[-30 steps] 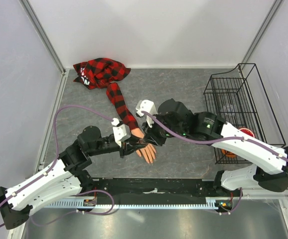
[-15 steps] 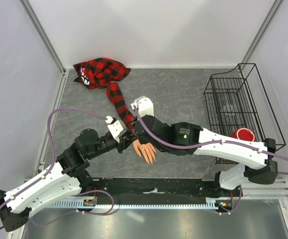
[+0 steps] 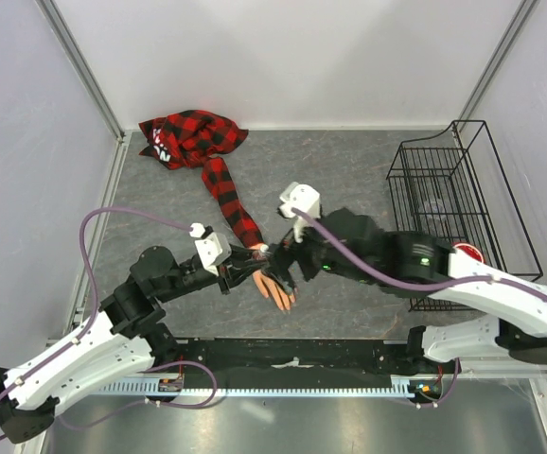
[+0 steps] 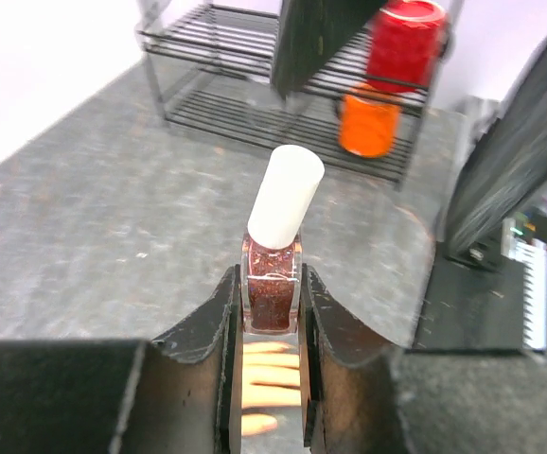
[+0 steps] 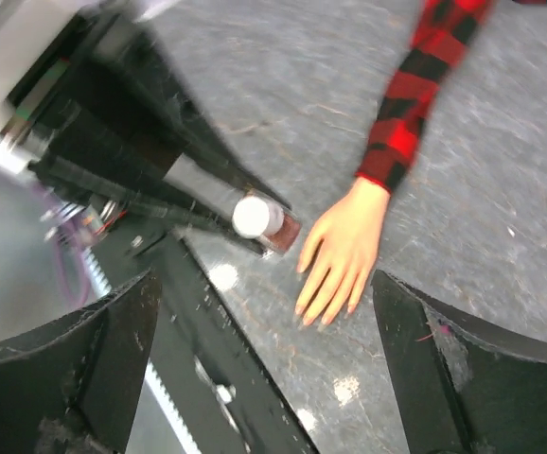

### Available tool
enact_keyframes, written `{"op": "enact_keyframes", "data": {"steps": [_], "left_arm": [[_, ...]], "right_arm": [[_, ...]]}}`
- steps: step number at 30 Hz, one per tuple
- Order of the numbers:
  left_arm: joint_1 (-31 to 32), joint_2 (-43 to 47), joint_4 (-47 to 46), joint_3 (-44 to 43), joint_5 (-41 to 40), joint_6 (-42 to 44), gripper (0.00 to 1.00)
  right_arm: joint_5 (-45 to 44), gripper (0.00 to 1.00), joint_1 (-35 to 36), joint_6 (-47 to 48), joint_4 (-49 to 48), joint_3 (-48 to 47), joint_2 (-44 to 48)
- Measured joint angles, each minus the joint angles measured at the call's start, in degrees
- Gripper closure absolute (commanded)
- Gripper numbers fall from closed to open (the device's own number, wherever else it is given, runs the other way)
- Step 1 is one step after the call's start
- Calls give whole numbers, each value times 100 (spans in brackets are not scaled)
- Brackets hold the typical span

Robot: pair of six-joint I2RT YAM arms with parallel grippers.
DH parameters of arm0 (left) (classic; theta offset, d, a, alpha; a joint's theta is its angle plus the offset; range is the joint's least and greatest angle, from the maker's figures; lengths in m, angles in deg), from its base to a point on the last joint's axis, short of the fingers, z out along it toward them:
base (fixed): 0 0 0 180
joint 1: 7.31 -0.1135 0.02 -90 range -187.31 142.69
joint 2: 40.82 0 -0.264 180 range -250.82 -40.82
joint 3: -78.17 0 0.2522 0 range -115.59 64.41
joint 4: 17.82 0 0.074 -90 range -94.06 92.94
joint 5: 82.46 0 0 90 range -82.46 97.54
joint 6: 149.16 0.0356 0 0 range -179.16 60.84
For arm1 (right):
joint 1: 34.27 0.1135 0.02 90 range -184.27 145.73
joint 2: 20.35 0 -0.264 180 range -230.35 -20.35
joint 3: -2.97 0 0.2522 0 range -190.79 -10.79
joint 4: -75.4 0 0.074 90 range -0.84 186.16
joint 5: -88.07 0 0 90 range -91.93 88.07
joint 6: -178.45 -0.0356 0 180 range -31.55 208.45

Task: Paint the nails

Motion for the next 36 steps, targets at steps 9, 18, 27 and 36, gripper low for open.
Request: {"op": "enact_keyframes", "data": {"steps": [9, 18, 27, 36], "left_arm": [[-11, -385, 195, -750, 949, -964, 98], [-11, -337, 195, -1003, 1211, -1744, 98], [-15, -520, 195, -1043, 1541, -2002, 98], [-15, -514, 195, -1043, 1735, -2015, 98]], "right_arm": [[2796, 41, -1239, 879, -568, 511, 960], [4170, 36, -1414, 1130, -898, 546, 802], [4605, 43, -1464, 1311, -1032, 319, 387], [4822, 63, -1528, 1386, -1080, 188, 278]]}}
